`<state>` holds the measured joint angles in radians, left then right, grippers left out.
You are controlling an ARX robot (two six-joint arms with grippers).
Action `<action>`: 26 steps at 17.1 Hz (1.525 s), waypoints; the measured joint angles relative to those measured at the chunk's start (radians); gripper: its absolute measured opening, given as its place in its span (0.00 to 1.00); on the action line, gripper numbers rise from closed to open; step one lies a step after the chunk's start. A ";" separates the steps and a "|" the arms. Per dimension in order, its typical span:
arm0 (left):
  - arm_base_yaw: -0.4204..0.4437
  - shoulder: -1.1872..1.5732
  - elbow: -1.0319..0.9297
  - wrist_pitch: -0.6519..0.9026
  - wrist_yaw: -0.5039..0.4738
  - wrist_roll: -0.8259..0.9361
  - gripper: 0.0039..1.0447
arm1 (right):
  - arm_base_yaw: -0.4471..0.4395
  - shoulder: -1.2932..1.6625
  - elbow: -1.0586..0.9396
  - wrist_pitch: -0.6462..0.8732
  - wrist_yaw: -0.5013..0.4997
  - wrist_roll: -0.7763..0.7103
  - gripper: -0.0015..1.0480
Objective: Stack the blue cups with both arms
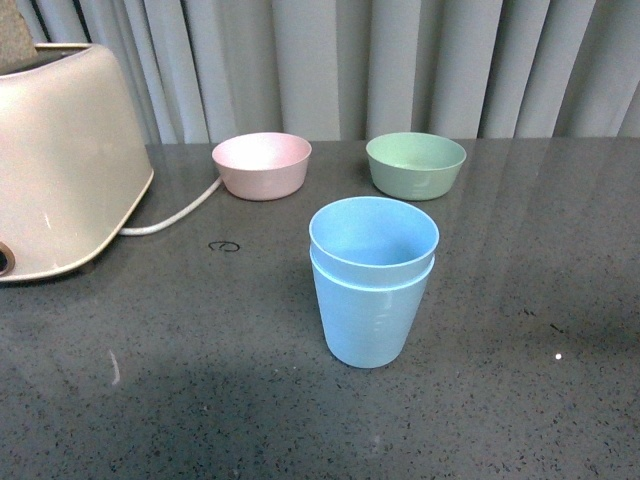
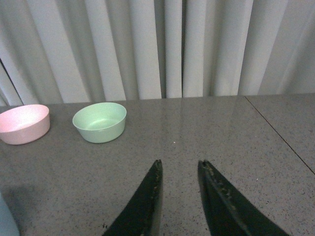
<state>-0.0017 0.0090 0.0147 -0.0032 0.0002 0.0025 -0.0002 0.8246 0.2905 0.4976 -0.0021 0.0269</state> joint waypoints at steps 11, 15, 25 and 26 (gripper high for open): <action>0.000 0.000 0.000 0.000 0.000 0.000 0.94 | 0.000 -0.350 -0.224 -0.097 0.000 -0.018 0.02; 0.000 0.000 0.000 0.000 0.000 0.000 0.94 | 0.000 -0.451 -0.250 -0.167 0.000 -0.020 0.02; 0.000 0.000 0.000 0.000 0.000 0.000 0.94 | 0.000 -0.640 -0.279 -0.311 0.000 -0.020 0.02; 0.000 0.000 0.000 0.000 0.000 0.000 0.94 | 0.000 -0.652 -0.279 -0.326 0.000 -0.020 0.02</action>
<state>-0.0017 0.0090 0.0147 -0.0036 0.0002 0.0025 -0.0002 0.1722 0.0116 0.1715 -0.0017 0.0067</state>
